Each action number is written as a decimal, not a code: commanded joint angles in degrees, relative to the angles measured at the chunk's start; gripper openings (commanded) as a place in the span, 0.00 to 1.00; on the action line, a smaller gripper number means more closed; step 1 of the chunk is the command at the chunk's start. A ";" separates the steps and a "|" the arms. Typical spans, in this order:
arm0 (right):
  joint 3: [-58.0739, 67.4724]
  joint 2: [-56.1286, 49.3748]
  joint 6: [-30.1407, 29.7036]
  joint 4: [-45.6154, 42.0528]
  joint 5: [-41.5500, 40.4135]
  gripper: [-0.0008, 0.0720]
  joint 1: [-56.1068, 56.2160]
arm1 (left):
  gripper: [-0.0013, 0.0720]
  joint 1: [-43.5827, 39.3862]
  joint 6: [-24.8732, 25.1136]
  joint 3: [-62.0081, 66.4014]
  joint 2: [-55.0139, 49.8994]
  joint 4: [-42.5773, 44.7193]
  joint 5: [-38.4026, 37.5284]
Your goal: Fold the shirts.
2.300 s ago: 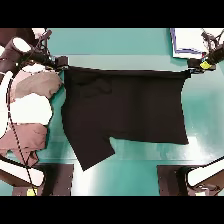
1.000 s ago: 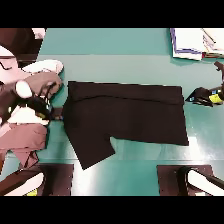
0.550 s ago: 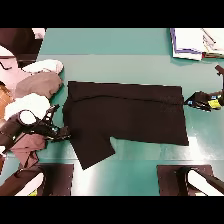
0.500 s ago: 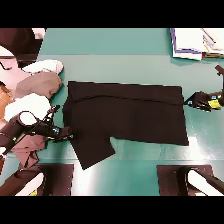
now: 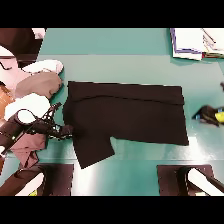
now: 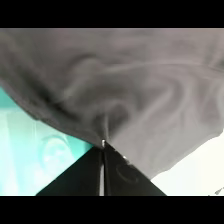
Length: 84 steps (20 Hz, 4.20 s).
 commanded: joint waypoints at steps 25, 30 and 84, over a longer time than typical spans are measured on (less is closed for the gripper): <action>-1.44 12.81 4.04 -9.60 3.23 0.03 9.62 | 0.05 0.02 -4.55 12.57 14.49 8.83 -12.72; 13.86 -5.88 5.09 -5.75 -2.91 0.03 13.84 | 0.06 0.02 0.72 24.52 -6.03 11.02 1.40; 47.82 -19.15 -4.28 34.01 -9.14 0.03 46.62 | 0.05 -17.16 -4.98 73.05 -42.01 7.89 6.34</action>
